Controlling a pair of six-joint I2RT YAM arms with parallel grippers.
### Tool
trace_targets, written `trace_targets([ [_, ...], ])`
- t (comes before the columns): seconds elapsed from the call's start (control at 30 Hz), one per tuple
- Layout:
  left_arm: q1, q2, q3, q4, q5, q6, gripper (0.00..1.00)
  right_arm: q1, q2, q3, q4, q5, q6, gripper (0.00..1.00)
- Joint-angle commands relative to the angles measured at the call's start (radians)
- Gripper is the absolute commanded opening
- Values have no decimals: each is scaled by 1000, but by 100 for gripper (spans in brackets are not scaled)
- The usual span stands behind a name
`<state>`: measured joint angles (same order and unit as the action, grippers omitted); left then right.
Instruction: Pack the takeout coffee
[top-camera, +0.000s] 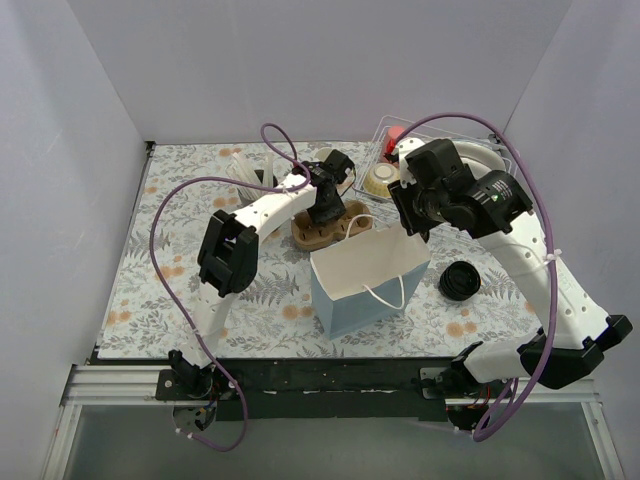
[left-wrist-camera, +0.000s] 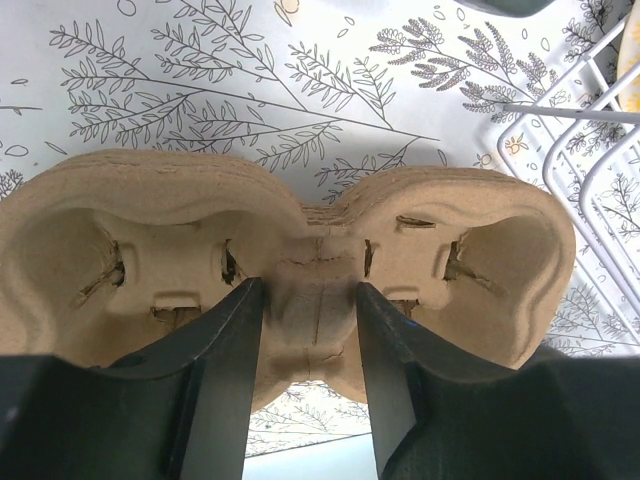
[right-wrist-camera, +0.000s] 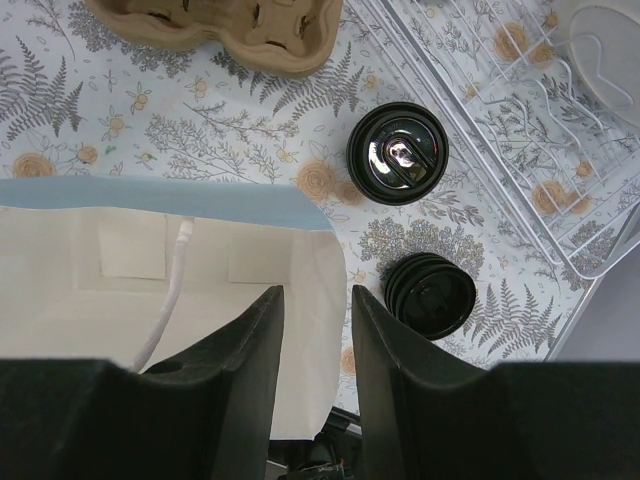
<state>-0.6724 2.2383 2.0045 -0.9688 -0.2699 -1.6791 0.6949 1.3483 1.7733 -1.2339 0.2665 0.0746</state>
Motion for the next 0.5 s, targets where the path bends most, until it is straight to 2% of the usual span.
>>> trace_targets([
  [0.0, -4, -20, -18, 18, -3, 2, 33, -3, 6, 48, 1, -1, -9, 41],
  [0.23, -4, -29, 95, -50, -2, 24, 24, -3, 9, 37, 2, -7, -9, 41],
  [0.4, -4, -75, 71, -48, 4, 33, 29, -3, 9, 43, 2, -13, -9, 41],
  [0.47, -4, -74, 71, -47, 12, 42, 24, -3, 9, 40, 2, -16, -6, 41],
])
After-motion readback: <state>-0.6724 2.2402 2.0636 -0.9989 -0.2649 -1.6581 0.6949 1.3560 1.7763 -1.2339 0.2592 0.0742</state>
